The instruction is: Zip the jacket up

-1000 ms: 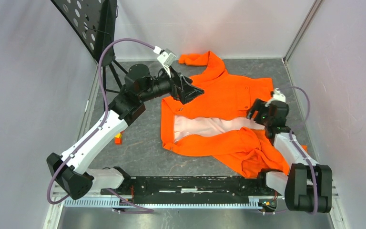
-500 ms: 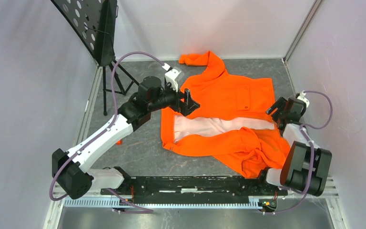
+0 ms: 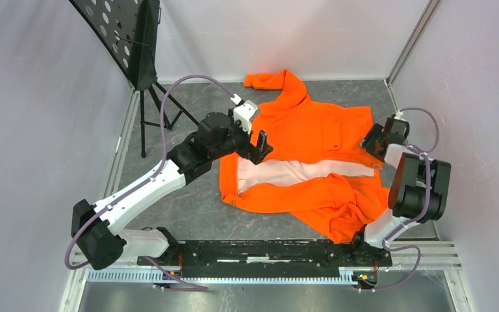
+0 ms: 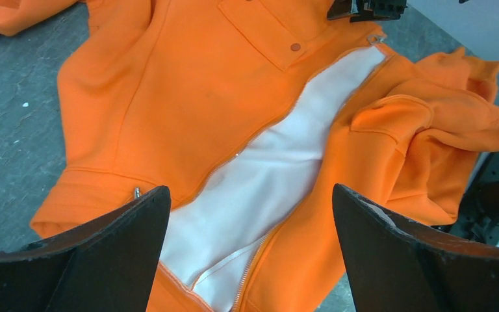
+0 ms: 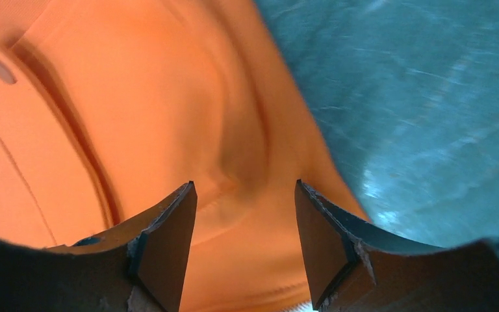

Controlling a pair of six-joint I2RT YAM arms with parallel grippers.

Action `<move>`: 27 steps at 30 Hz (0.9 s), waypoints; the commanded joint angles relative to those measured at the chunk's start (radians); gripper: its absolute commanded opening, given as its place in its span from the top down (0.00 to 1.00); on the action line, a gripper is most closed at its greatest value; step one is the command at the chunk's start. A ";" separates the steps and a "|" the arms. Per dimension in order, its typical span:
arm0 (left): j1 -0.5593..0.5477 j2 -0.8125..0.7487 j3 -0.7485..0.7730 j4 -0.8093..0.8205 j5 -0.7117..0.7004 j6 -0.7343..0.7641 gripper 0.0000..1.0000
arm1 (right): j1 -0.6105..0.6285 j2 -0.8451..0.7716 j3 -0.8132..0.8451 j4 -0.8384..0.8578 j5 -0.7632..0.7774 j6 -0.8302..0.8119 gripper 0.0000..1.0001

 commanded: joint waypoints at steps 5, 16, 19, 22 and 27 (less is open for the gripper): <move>-0.011 0.032 -0.007 0.005 -0.055 0.049 0.00 | 0.187 0.156 0.166 0.007 -0.092 -0.090 0.39; -0.009 0.045 -0.005 -0.001 -0.062 0.056 0.00 | 0.281 0.185 0.328 -0.067 -0.144 -0.122 0.34; -0.012 0.050 -0.005 0.000 -0.050 0.052 0.00 | 0.275 0.119 0.318 -0.114 -0.087 -0.179 0.24; -0.024 0.050 -0.008 0.001 -0.051 0.055 0.00 | 0.228 0.062 0.270 -0.109 -0.075 -0.193 0.20; -0.041 0.055 -0.009 0.001 -0.046 0.051 0.00 | 0.076 0.042 0.165 -0.004 -0.225 -0.109 0.29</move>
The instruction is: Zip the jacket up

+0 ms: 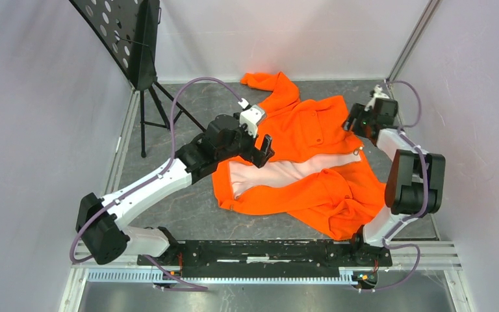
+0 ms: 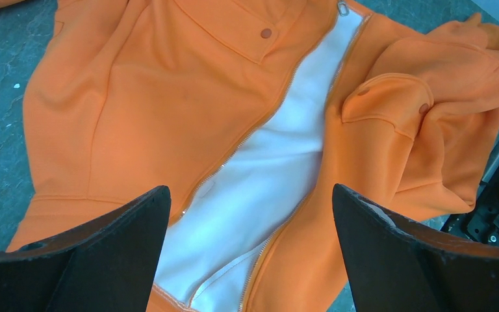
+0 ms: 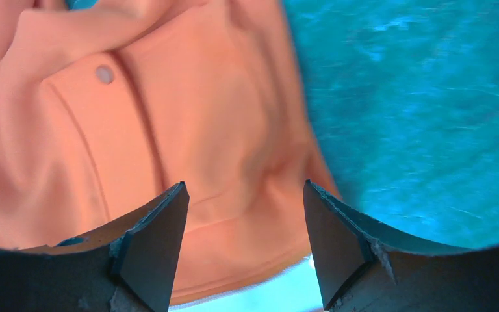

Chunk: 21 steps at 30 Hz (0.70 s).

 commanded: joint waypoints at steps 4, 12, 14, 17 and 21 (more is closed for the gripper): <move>-0.017 0.025 0.001 0.024 0.043 0.005 0.00 | -0.156 0.007 -0.106 0.135 -0.137 0.072 0.33; -0.017 0.090 0.063 -0.010 0.101 -0.061 0.00 | -0.193 0.036 -0.167 0.177 -0.107 0.055 0.35; -0.017 0.109 0.084 -0.011 0.123 -0.084 0.01 | -0.193 0.042 -0.187 0.189 -0.118 0.057 0.38; -0.017 0.148 0.129 -0.022 0.157 -0.117 0.02 | -0.193 0.021 -0.230 0.229 -0.124 0.070 0.40; -0.017 0.197 0.173 -0.022 0.199 -0.158 0.04 | -0.193 0.000 -0.237 0.277 -0.133 0.078 0.44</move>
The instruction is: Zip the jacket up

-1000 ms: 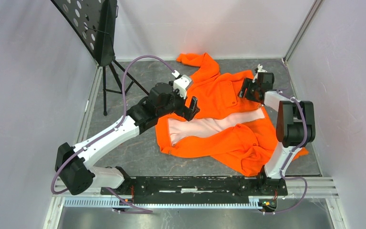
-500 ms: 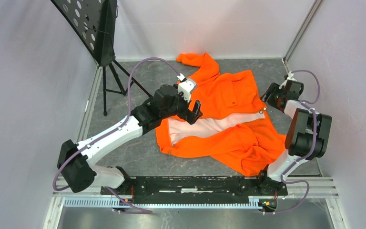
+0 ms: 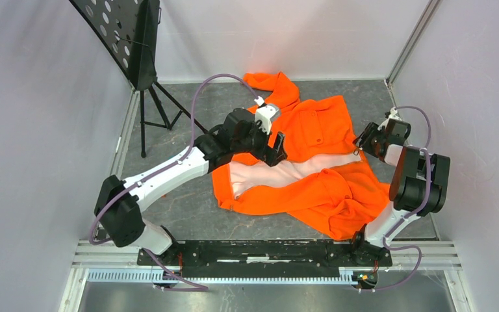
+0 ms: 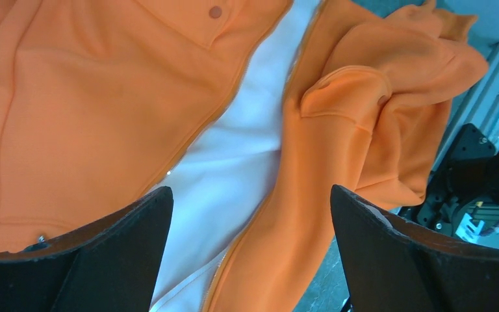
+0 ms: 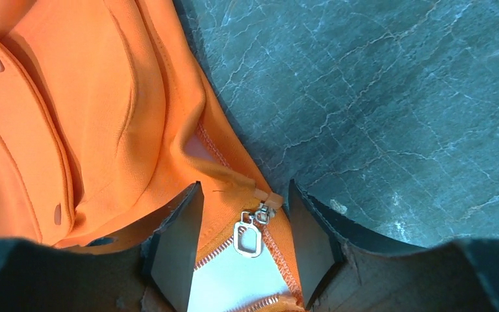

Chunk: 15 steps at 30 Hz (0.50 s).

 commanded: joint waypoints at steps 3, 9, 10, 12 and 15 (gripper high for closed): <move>-0.004 0.072 0.108 0.011 0.105 -0.107 0.07 | -0.002 -0.019 0.006 0.060 -0.021 0.002 0.49; -0.004 0.096 0.134 0.038 0.149 -0.175 0.09 | 0.000 -0.039 -0.003 0.073 -0.047 0.015 0.69; -0.004 0.098 0.134 0.046 0.152 -0.183 0.09 | 0.006 -0.046 -0.002 0.065 -0.049 0.019 0.72; -0.004 0.107 0.138 0.065 0.164 -0.194 0.09 | 0.016 -0.067 -0.001 0.039 -0.051 0.025 0.79; -0.004 0.139 0.155 0.118 0.190 -0.207 0.09 | 0.043 -0.112 -0.001 0.009 -0.079 0.046 0.88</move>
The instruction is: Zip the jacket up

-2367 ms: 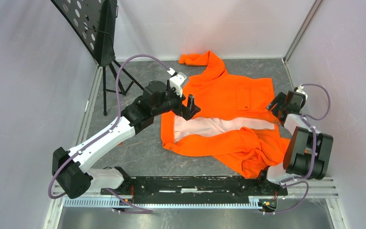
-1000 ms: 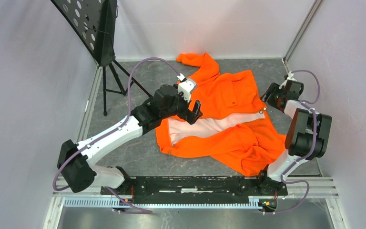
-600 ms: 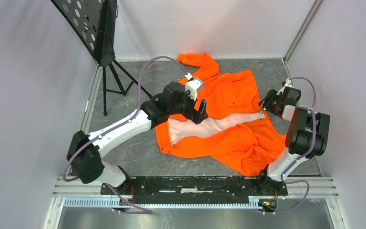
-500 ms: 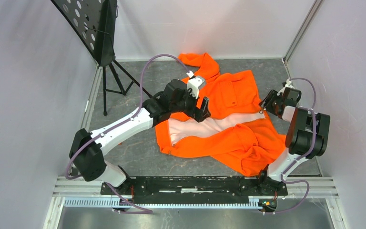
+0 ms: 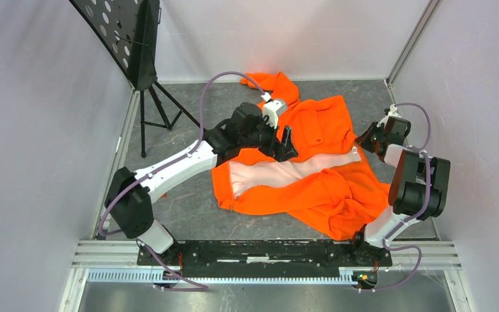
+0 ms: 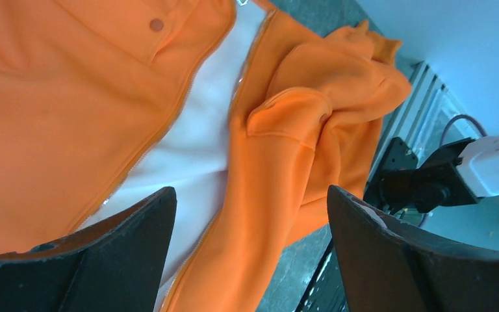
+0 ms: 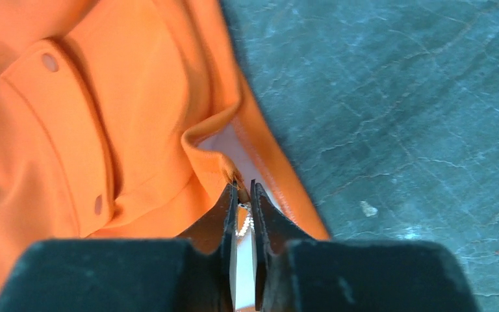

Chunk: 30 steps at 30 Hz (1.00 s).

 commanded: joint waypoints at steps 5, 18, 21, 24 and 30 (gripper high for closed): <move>-0.003 0.142 0.128 0.218 0.117 -0.112 0.08 | 0.176 -0.196 0.041 -0.156 0.062 -0.041 0.98; 0.059 0.630 0.365 0.775 0.371 -0.376 0.24 | 0.236 -0.315 -0.022 -0.169 0.040 -0.099 1.00; 0.101 0.764 0.446 0.936 0.473 -0.548 0.33 | 0.236 -0.319 -0.039 -0.134 -0.006 -0.087 1.00; 0.118 0.839 0.503 1.003 0.555 -0.550 0.34 | 0.236 -0.309 -0.035 -0.142 -0.046 -0.087 1.00; 0.127 0.850 0.497 0.873 0.590 -0.198 0.25 | 0.236 -0.327 0.005 -0.157 -0.181 -0.085 1.00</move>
